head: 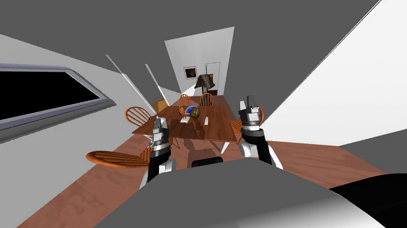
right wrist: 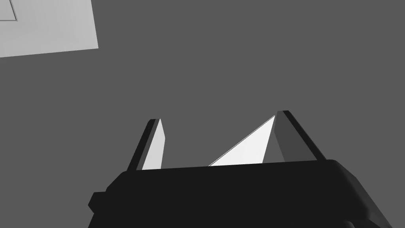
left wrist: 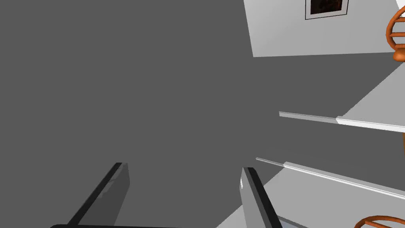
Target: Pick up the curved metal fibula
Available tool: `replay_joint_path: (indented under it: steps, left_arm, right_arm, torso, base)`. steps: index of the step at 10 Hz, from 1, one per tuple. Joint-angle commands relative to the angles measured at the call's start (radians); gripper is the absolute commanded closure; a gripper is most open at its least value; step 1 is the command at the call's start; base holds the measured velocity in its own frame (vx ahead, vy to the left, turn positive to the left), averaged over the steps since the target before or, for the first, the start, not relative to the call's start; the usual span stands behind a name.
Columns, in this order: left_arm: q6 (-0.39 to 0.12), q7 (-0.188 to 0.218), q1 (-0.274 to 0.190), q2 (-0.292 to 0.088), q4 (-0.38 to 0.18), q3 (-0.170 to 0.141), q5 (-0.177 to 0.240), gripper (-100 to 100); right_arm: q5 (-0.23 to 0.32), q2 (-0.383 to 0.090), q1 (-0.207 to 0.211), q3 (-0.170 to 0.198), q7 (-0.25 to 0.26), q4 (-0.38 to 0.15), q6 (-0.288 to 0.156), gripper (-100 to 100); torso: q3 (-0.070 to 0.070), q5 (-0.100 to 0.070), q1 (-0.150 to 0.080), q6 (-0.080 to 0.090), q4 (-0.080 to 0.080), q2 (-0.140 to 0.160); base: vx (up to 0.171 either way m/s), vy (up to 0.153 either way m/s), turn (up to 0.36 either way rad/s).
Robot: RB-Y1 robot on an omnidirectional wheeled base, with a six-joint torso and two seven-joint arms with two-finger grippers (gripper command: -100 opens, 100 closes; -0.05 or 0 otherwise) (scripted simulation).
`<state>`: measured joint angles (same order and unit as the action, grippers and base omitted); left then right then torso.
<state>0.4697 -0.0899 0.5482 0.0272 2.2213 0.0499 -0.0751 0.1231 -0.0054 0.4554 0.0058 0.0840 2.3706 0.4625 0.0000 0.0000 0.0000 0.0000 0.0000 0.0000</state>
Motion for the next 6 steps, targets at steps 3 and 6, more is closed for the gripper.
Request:
replay_joint_path:
  steps: [3, 6]
  left_arm:
    - [-0.03, 0.004, -0.021, -0.084, -0.031, -0.004, 0.001, -100]
    - [-0.078, 0.012, -0.053, -0.143, -0.079, -0.009, 0.003, -100]
  right_arm:
    - [0.0, 0.0, 0.0, 0.0, 0.0, 0.0, 0.0, 0]
    - [0.0, 0.0, 0.0, 0.0, 0.0, 0.0, 0.0, 0]
  torso:
    - [0.0, 0.0, 0.0, 0.0, 0.0, 0.0]
    - [0.0, 0.0, 0.0, 0.0, 0.0, -0.001]
  base:
    - [0.004, -0.001, -0.011]
    - [0.01, -0.002, -0.023]
